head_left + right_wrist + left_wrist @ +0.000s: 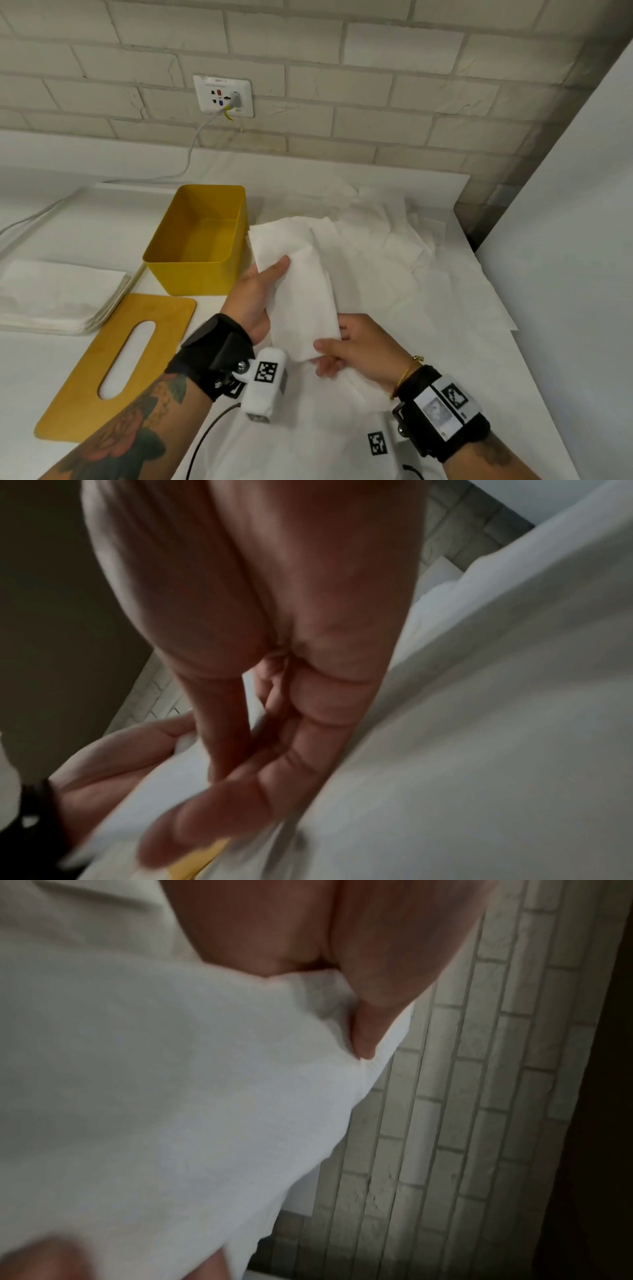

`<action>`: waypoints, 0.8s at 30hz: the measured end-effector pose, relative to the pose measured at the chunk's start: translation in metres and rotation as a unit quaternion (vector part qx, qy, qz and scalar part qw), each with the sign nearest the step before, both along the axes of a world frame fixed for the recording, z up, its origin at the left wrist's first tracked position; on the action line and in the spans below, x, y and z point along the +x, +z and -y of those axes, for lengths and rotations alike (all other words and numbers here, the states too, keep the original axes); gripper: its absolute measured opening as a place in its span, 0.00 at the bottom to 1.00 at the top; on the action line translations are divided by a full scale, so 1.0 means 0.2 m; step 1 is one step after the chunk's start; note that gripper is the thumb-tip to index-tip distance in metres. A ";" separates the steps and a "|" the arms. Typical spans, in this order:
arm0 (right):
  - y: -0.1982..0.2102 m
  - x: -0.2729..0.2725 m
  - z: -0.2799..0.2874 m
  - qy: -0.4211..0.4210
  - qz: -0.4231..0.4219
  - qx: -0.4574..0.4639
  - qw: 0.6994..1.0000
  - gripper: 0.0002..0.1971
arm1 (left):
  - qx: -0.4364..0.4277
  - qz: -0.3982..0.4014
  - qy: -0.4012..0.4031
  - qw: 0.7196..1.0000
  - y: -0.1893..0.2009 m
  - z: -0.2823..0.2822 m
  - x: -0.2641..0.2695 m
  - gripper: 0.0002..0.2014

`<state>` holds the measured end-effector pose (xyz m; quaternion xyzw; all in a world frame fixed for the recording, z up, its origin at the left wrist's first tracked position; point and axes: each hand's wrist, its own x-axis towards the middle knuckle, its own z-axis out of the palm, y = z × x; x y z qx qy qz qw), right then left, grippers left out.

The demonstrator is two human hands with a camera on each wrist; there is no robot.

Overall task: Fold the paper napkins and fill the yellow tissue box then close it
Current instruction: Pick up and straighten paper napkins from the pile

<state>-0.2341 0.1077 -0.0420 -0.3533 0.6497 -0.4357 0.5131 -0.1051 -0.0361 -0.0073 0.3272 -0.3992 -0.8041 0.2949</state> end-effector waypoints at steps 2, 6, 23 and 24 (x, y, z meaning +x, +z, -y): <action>0.05 -0.04 -0.03 0.061 -0.030 0.031 0.997 0.02 | 0.001 -0.014 0.026 1.000 0.01 0.05 0.04 0.10; 0.18 -0.24 0.03 -0.065 -0.140 0.003 0.988 0.03 | 0.016 -0.042 0.028 0.999 0.00 0.10 0.12 0.14; 0.38 -0.43 0.35 -0.204 -0.296 -0.062 0.931 0.09 | 0.084 -0.058 0.010 0.995 -0.05 0.10 0.26 0.19; 0.44 -0.43 0.34 -0.217 -0.285 -0.093 0.929 0.07 | 0.089 -0.060 0.005 0.994 -0.05 0.09 0.25 0.19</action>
